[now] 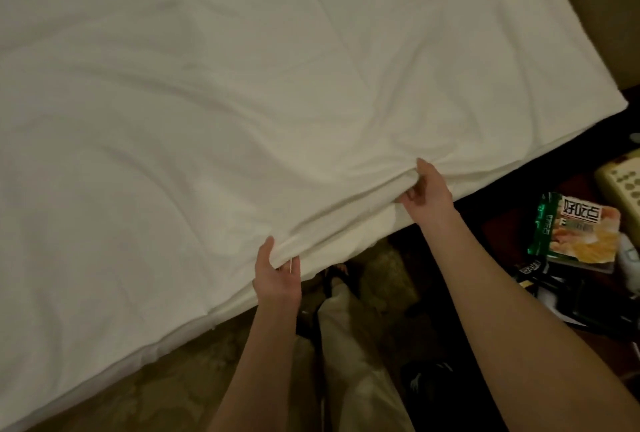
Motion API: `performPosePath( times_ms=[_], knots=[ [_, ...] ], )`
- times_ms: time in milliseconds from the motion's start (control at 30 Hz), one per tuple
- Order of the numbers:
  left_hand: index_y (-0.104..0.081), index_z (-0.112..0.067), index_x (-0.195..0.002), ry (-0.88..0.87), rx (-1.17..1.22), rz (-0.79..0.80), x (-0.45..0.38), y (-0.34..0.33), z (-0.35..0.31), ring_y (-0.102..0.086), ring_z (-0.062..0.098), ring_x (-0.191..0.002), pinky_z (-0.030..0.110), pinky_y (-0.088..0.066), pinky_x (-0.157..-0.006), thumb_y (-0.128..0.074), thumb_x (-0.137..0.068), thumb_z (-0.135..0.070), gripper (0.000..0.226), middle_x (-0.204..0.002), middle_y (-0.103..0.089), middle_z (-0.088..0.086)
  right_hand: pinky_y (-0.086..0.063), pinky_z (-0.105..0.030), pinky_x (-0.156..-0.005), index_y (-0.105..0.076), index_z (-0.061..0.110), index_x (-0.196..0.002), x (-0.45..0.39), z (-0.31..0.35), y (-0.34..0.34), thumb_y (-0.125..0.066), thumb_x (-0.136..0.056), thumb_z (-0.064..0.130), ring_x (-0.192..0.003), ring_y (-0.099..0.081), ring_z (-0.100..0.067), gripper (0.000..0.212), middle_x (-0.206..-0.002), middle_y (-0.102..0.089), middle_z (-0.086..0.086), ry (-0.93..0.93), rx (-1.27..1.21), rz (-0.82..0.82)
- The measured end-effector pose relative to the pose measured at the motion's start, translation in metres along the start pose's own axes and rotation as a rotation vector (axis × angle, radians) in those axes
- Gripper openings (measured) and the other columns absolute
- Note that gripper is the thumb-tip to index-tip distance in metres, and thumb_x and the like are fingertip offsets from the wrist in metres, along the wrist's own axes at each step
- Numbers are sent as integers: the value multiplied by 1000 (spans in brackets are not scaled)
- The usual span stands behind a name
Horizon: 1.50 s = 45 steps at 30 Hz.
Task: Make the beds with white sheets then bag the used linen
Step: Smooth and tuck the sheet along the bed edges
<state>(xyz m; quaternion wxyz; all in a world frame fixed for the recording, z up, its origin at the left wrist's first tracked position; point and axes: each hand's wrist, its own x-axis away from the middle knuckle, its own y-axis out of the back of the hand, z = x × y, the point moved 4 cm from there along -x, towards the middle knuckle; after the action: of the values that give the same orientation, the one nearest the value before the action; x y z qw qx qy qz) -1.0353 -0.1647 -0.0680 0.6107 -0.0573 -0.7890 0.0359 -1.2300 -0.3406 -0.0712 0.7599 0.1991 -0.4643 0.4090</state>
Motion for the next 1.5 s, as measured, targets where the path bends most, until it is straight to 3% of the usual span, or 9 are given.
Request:
performPosePath(
  times_ms=[167, 400, 567, 700, 867, 1033, 1200, 1367, 1500],
  knots=[
    [-48, -11, -75, -7, 59, -95, 1, 22, 12, -52, 10, -68, 24, -49, -72, -52, -91, -5, 17, -78, -51, -1, -58, -29, -74, -64, 8, -88, 3, -6, 40, -68, -86, 5, -78, -64, -15, 5, -89, -66, -8, -14, -44, -130],
    [-55, -8, -123, 24, -92, 3, 12, -37, 45, -63, 21, -104, 31, -51, -93, -64, -89, -8, 35, -116, -64, 10, -57, -29, -65, -60, 8, -118, -17, 34, 27, -70, -84, 18, -84, -63, -17, 37, -102, -63, -6, 19, 61, -88],
    [-53, -5, -98, -16, -219, -123, 7, -19, 64, -54, 13, -69, 35, -45, -105, -47, -90, 8, 16, -75, -52, 5, -56, -25, -58, -59, 11, -79, -23, 52, 56, -59, -84, 0, -64, -58, -12, 12, -84, -60, -6, 44, 53, -251],
    [-53, -6, -128, 52, -138, 13, 6, -35, 64, -60, 23, -109, 34, -48, -100, -58, -91, -7, 37, -121, -61, 10, -58, -34, -78, -63, 10, -108, -24, 38, 54, -67, -84, 19, -91, -65, -21, 26, -102, -66, -12, -55, -120, -29],
    [-51, -1, -129, -2, -173, -64, 8, -48, 81, -65, 17, -96, 24, -54, -68, -61, -89, -2, 42, -121, -63, 12, -57, -31, -82, -63, 8, -105, -30, 52, 41, -71, -81, 7, -86, -64, -16, 25, -101, -66, -7, 4, -30, -43],
    [-55, -5, -99, 52, -199, -15, 15, -50, 86, -59, 20, -92, 37, -45, -105, -51, -91, 5, 14, -101, -58, 12, -57, -28, -70, -64, 8, -94, -40, 51, 65, -61, -83, 2, -78, -64, -16, 13, -88, -65, -7, -68, -93, -89],
    [-54, -7, -117, 102, -169, 82, 16, -102, 123, -61, 21, -99, 32, -49, -95, -62, -91, -3, 28, -114, -61, 12, -56, -35, -87, -59, 7, -116, -46, 86, 34, -76, -76, 6, -93, -64, -20, 43, -106, -66, -7, 18, -48, -4],
    [-46, 5, -133, 62, -309, -79, 20, -77, 135, -62, 21, -101, 35, -46, -103, -49, -90, 11, 43, -90, -58, 10, -53, -21, -57, -64, 5, -97, -56, 76, 80, -58, -80, -8, -65, -54, -12, 22, -89, -60, -6, -15, -67, -206],
    [-52, -10, -123, 137, -218, 152, 18, -110, 134, -58, 27, -113, 36, -49, -99, -57, -90, 0, 35, -127, -56, 13, -58, -32, -75, -67, 7, -106, -62, 100, 48, -75, -76, 14, -87, -68, -21, 31, -98, -70, -9, -25, -195, 33]
  ],
)
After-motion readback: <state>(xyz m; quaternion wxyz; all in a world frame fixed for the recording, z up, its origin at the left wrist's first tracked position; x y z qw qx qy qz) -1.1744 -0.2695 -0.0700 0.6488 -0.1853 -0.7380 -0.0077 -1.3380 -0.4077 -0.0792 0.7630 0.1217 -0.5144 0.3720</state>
